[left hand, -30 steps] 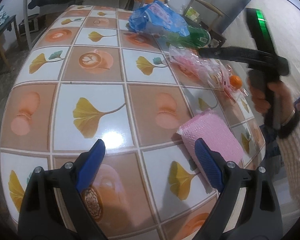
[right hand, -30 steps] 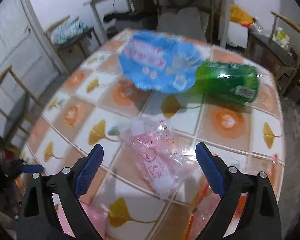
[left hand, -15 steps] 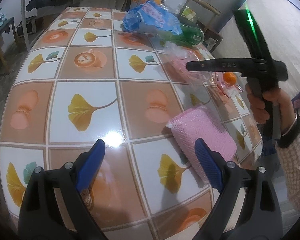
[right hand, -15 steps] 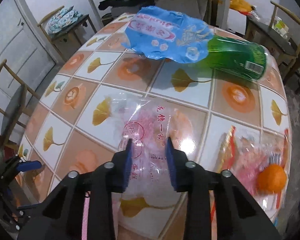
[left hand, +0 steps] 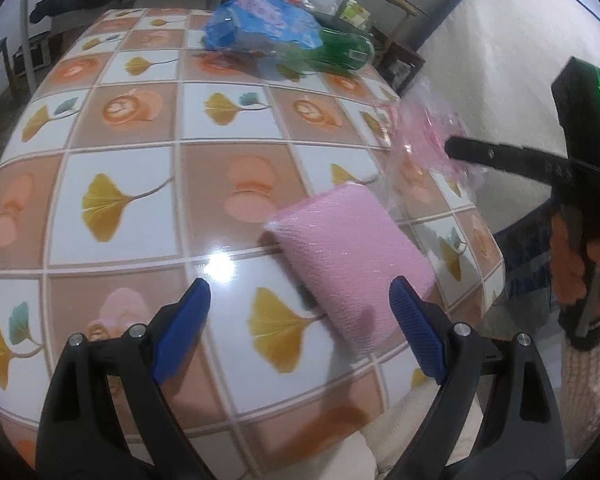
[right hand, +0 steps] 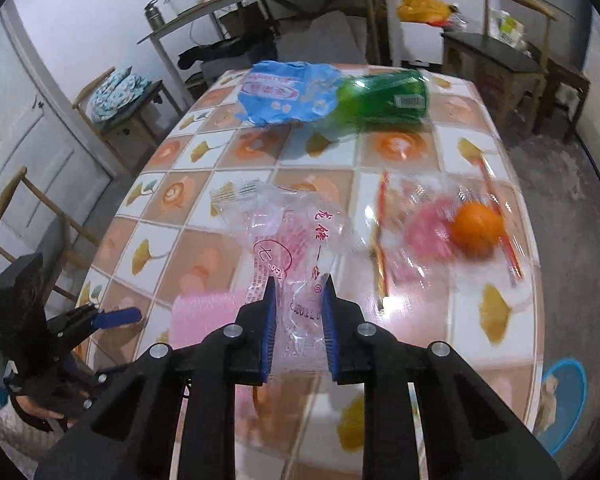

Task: Collect trash
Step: 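Grasp the clear plastic bag with the right tool while the left tool reaches the pink pad, then close the left tool on the pink pad while the right tool holds the bag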

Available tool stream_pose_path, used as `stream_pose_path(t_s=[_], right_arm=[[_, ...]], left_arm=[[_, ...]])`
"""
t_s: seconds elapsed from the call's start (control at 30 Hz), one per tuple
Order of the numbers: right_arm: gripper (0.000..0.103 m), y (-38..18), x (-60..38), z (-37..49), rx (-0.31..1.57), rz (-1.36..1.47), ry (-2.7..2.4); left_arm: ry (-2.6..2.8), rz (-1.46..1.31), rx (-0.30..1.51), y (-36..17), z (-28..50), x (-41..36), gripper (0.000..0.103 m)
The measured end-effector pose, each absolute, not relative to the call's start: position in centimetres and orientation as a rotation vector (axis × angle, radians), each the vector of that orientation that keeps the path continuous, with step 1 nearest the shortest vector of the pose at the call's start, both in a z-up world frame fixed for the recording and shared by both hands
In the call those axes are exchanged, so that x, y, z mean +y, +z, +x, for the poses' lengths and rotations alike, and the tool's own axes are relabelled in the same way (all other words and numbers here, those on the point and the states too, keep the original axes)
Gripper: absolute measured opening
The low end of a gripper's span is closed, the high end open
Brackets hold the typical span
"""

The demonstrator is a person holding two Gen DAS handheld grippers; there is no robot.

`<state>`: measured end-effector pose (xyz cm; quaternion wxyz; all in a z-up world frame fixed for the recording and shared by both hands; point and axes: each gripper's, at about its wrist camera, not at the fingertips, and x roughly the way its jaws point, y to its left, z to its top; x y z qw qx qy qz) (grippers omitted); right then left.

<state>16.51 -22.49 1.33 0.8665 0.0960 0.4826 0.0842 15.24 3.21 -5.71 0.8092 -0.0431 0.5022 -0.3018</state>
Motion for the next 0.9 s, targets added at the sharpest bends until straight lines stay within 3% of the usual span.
stream_pose_path(t_s=[0.4, 0.9], right_arm=[[0.021, -1.6, -26.2, 9.9, 1.028, 0.332, 0.091], [0.021, -0.4, -30.7, 5.8, 0.945, 0.383, 0.040]], left_arm=[[-0.480, -0.126, 1.125, -6.6, 17.0, -1.0, 0.087], [-0.372, 0.101, 1.070, -6.7, 16.6, -5.9, 0.090]])
